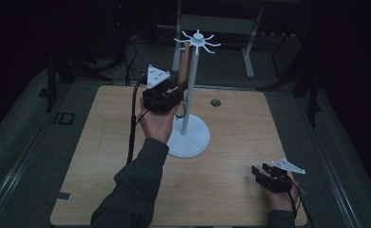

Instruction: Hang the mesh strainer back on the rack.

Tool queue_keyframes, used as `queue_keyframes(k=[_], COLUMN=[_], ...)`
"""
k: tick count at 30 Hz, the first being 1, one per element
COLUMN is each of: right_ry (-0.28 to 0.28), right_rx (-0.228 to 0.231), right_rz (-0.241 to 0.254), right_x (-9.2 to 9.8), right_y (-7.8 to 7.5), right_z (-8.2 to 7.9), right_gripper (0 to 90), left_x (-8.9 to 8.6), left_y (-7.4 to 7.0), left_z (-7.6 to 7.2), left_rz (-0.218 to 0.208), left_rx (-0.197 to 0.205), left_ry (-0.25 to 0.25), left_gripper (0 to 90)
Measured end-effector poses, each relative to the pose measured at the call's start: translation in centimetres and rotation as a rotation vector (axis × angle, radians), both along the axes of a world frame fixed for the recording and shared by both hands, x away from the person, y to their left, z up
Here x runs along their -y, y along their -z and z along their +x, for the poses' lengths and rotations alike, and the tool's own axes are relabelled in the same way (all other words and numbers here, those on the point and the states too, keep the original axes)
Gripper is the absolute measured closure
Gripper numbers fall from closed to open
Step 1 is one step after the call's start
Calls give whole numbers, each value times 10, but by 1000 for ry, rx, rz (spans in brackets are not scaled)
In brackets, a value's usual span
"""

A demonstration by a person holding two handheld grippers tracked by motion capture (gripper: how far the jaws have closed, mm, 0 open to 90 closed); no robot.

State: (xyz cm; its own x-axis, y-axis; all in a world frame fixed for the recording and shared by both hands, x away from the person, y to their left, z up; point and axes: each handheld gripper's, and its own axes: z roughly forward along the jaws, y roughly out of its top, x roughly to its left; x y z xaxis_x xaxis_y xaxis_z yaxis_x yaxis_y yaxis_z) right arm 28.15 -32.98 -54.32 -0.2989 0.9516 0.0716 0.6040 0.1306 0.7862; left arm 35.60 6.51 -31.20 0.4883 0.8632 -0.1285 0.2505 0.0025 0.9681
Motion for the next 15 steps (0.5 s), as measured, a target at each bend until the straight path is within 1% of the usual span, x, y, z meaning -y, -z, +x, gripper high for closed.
queue_keyframes(k=[6,10,14,15], right_ry=[2,2,2,2], right_rx=[1,1,2,2], right_rz=[1,1,1,1], right_x=[0,0,0,0], right_y=[0,0,0,0], right_z=[0,-1,-1,-1], right_gripper=[483,483,482,482], left_x=[0,-1,-4,-6], left_y=[0,2,4,5], left_z=[0,1,1,1], left_rz=[0,8,-4,-13], left_rx=[0,-9,-13,-11], left_ry=[-3,-1,-5,-5], left_gripper=[694,687,673,664])
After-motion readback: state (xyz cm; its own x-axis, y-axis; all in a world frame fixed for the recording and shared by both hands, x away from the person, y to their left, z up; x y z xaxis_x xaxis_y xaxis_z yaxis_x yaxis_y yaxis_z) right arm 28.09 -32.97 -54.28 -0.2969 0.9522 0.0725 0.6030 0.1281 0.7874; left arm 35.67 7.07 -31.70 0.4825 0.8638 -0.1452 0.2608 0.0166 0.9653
